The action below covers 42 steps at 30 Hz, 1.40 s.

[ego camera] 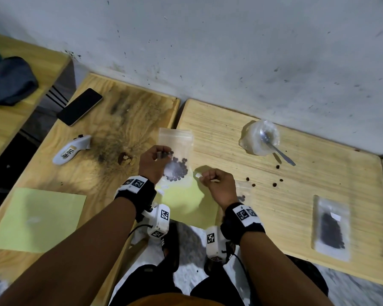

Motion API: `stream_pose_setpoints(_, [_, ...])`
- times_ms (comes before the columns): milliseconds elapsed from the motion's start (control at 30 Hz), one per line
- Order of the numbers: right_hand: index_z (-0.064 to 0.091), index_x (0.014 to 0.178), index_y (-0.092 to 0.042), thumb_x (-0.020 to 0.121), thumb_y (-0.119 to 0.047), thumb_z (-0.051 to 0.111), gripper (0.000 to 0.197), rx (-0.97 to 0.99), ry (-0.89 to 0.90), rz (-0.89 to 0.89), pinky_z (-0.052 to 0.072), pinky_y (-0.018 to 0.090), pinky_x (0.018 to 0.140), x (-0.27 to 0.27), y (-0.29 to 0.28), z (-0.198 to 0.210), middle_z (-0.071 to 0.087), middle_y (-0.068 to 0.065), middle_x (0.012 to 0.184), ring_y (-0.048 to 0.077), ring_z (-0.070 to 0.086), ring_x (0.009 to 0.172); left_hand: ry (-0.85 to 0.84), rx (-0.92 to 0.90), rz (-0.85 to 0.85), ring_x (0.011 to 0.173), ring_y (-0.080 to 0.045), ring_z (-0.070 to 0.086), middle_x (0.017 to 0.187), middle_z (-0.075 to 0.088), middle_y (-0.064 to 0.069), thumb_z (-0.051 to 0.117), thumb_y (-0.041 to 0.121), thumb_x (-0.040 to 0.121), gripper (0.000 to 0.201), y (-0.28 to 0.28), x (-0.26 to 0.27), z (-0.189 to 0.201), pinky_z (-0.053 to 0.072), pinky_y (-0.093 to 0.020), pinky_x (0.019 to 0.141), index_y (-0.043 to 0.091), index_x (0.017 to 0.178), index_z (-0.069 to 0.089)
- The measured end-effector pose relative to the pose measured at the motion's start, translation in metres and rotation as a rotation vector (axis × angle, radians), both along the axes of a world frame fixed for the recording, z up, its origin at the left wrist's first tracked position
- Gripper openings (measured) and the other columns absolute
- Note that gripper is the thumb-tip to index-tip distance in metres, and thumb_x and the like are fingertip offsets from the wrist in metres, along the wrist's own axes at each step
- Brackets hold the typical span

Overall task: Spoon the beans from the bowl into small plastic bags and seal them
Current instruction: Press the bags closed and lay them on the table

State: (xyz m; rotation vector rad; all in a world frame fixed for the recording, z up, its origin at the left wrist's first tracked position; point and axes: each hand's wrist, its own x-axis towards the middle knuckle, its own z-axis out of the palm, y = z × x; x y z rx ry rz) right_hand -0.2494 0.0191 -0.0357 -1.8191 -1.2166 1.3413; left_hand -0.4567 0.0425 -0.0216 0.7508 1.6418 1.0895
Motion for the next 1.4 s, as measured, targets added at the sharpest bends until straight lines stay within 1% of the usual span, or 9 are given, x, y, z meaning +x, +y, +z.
stream_pose_setpoints(200, [0.07,0.093,-0.018,0.077,-0.001,0.081,0.025,0.086,0.135,0.03,0.051,0.018,0.067,0.012,0.027,0.046,0.066,0.0,0.07,0.01,0.064,0.066,0.049,0.049,-0.175,0.084,-0.003,0.057,0.094,0.063,0.001,0.06,-0.014,0.078,0.036,-0.002,0.038,0.018,0.046,-0.009,0.059,0.02,0.09,0.064])
stream_pose_setpoints(333, [0.068,0.088,-0.025,0.077,-0.006,0.081,0.025,0.196,-0.008,0.083,0.056,0.032,0.07,0.023,0.037,0.062,0.068,-0.003,0.068,0.013,0.067,0.066,0.078,0.096,-0.276,0.079,-0.001,0.054,0.089,0.062,0.01,0.062,-0.012,0.078,0.032,-0.004,0.067,0.032,0.04,-0.004,0.058,0.012,0.099,0.066])
stream_pose_setpoints(467, [0.062,0.083,-0.03,0.075,-0.014,0.077,0.023,0.239,-0.183,0.037,0.056,0.04,0.071,0.037,0.038,0.069,0.066,-0.011,0.069,0.01,0.064,0.067,0.044,0.151,-0.312,0.072,-0.002,0.052,0.09,0.063,0.005,0.061,-0.014,0.078,0.031,-0.007,0.094,0.041,0.038,-0.007,0.054,0.01,0.098,0.066])
stream_pose_setpoints(633, [0.052,0.098,-0.027,0.075,-0.032,0.082,0.038,0.32,-0.327,-0.106,0.041,0.026,0.071,0.056,0.024,0.08,0.056,-0.01,0.1,0.006,0.053,0.085,0.004,0.187,-0.303,0.084,-0.007,0.054,0.094,0.062,0.004,0.058,-0.02,0.074,0.034,-0.005,0.119,0.047,0.042,-0.01,0.064,0.009,0.092,0.062])
stream_pose_setpoints(733, [0.049,0.1,-0.022,0.074,-0.034,0.085,0.046,0.216,-0.187,-0.21,0.042,0.027,0.073,0.072,0.018,0.077,0.056,-0.009,0.095,0.011,0.055,0.087,-0.086,0.141,-0.26,0.075,-0.012,0.051,0.083,0.058,0.005,0.056,-0.021,0.073,0.033,-0.003,0.135,0.049,0.042,-0.02,0.064,0.007,0.09,0.06])
stream_pose_setpoints(933, [0.049,0.093,-0.022,0.073,-0.022,0.086,0.042,0.234,-0.064,-0.266,0.049,0.037,0.075,0.096,0.011,0.072,0.055,-0.01,0.082,0.013,0.056,0.076,0.026,0.146,-0.181,0.077,-0.01,0.055,0.081,0.062,0.009,0.072,0.011,0.081,0.013,-0.005,0.164,0.043,0.045,-0.027,0.073,0.02,0.078,0.062])
stream_pose_setpoints(1067, [0.048,0.095,-0.024,0.071,-0.017,0.086,0.046,0.232,-0.053,-0.221,0.049,0.039,0.075,0.106,0.007,0.071,0.054,-0.009,0.084,0.011,0.054,0.073,0.093,0.144,-0.225,0.079,-0.004,0.055,0.085,0.061,0.011,0.07,0.005,0.079,0.025,-0.006,0.173,0.043,0.047,-0.027,0.074,0.028,0.079,0.059])
stream_pose_setpoints(1300, [0.048,0.09,-0.028,0.071,-0.015,0.085,0.044,0.232,-0.035,-0.227,0.048,0.034,0.074,0.118,0.002,0.07,0.056,-0.008,0.086,0.012,0.057,0.078,0.032,0.154,-0.276,0.071,0.002,0.053,0.087,0.059,0.004,0.066,-0.005,0.081,0.023,-0.01,0.183,0.048,0.045,-0.01,0.06,0.017,0.084,0.06])
stream_pose_setpoints(1400, [0.054,0.083,-0.022,0.076,-0.013,0.081,0.028,0.238,-0.014,-0.245,0.047,0.023,0.068,0.128,-0.006,0.067,0.062,-0.004,0.09,0.0,0.059,0.078,-0.025,0.119,-0.22,0.086,-0.003,0.055,0.09,0.063,0.008,0.068,-0.005,0.08,0.022,-0.005,0.191,0.046,0.046,-0.016,0.073,0.015,0.086,0.061])
